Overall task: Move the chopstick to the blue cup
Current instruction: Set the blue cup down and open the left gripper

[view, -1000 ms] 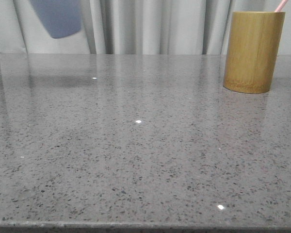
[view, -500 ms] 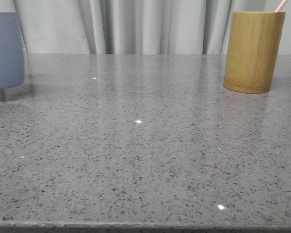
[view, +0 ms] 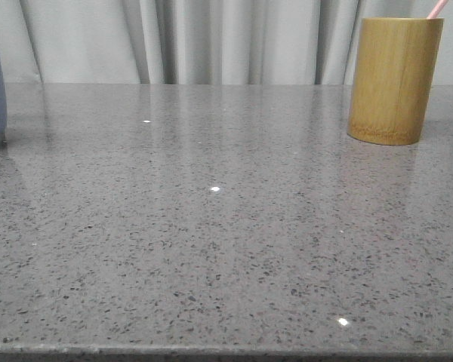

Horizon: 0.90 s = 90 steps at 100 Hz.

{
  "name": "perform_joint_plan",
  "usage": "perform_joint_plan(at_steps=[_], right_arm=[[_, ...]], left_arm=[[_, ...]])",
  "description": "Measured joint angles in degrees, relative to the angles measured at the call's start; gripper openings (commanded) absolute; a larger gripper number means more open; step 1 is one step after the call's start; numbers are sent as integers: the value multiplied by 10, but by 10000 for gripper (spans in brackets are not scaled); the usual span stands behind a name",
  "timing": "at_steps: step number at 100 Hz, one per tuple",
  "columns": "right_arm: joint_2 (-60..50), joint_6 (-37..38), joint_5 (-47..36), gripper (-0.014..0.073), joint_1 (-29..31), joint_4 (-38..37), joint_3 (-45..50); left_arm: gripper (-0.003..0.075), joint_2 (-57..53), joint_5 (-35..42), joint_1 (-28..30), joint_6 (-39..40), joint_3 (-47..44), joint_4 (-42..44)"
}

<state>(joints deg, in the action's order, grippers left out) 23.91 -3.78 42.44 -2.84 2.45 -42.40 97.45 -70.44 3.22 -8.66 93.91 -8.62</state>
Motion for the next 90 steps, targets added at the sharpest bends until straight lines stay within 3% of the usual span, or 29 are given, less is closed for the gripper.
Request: perform_joint_plan(at_steps=[53,62,80,90], right_arm=[[0,0,0,-67,0,0,0],[0,0,0,-67,0,0,0],[0,0,0,-67,0,0,0],[0,0,0,-67,0,0,0]], left_arm=[[10,23,23,0,0,0,6],[112,23,23,0,0,0,6],[422,23,23,0,0,0,5],[503,23,23,0,0,0,1]])
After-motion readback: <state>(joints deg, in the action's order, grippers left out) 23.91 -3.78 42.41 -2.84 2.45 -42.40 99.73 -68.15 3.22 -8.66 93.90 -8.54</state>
